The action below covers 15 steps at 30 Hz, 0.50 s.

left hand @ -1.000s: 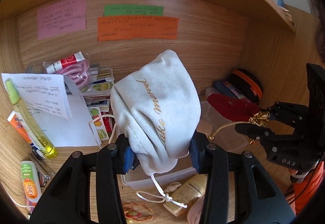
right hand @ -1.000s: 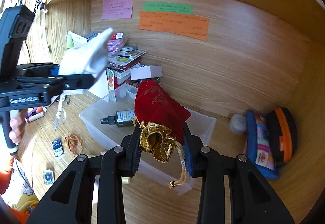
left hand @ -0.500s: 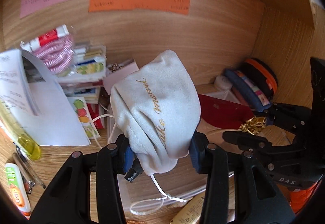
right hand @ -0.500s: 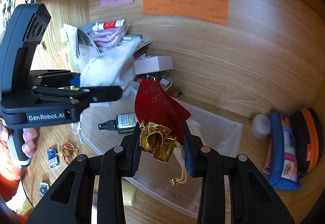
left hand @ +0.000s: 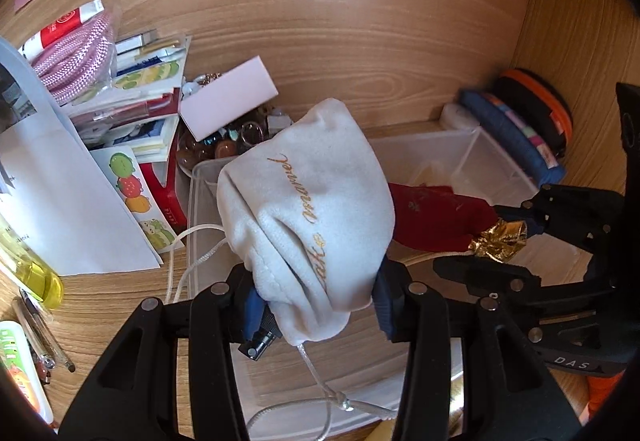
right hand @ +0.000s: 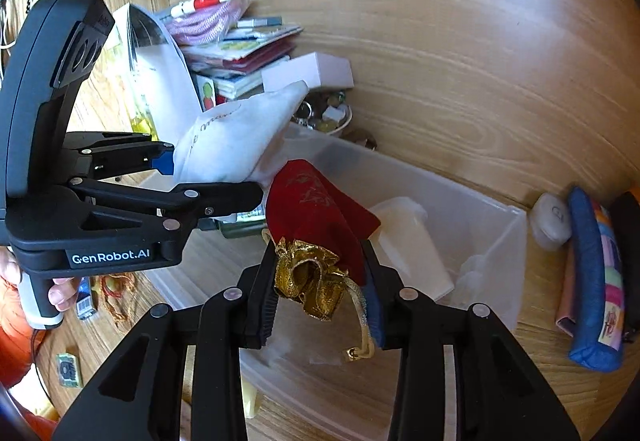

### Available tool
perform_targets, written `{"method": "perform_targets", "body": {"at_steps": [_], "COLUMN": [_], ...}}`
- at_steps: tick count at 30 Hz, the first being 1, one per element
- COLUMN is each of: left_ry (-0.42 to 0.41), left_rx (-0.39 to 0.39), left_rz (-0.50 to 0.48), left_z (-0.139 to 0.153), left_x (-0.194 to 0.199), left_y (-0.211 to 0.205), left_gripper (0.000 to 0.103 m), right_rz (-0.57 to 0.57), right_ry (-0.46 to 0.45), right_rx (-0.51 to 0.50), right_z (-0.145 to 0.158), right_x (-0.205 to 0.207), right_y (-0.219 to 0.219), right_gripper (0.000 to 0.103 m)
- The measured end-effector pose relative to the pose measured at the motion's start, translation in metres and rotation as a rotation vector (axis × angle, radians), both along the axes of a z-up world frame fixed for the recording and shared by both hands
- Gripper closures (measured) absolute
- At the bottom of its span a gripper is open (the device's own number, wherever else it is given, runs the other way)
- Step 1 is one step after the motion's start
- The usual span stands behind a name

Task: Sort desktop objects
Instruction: 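Carry both pouches over the clear box with the right and left tools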

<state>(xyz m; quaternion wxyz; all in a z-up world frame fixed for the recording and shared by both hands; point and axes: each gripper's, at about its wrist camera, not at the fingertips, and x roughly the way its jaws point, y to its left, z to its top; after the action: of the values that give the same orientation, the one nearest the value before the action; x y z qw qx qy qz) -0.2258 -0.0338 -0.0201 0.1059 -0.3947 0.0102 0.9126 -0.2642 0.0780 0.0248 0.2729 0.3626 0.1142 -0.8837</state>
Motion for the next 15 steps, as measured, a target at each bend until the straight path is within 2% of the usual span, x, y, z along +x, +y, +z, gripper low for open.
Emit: {"method": "perform_targets", "body": {"at_steps": [11,15], "left_ry": [0.007,0.002], "left_rx": [-0.063,-0.069], "left_rz": [-0.007,-0.009], "left_z": [-0.008,-0.011], "left_x": [0.0,-0.001], "left_y": [0.016,0.019], "left_gripper": [0.054,0.047], "right_rz": [0.016,0.005], "right_ry": [0.006,0.016], "right_rx": [0.041,0.045], "right_z": [-0.012,-0.012], "right_x": [-0.002,-0.001], "right_y": [-0.003,0.0], "right_gripper": [0.067,0.065]}}
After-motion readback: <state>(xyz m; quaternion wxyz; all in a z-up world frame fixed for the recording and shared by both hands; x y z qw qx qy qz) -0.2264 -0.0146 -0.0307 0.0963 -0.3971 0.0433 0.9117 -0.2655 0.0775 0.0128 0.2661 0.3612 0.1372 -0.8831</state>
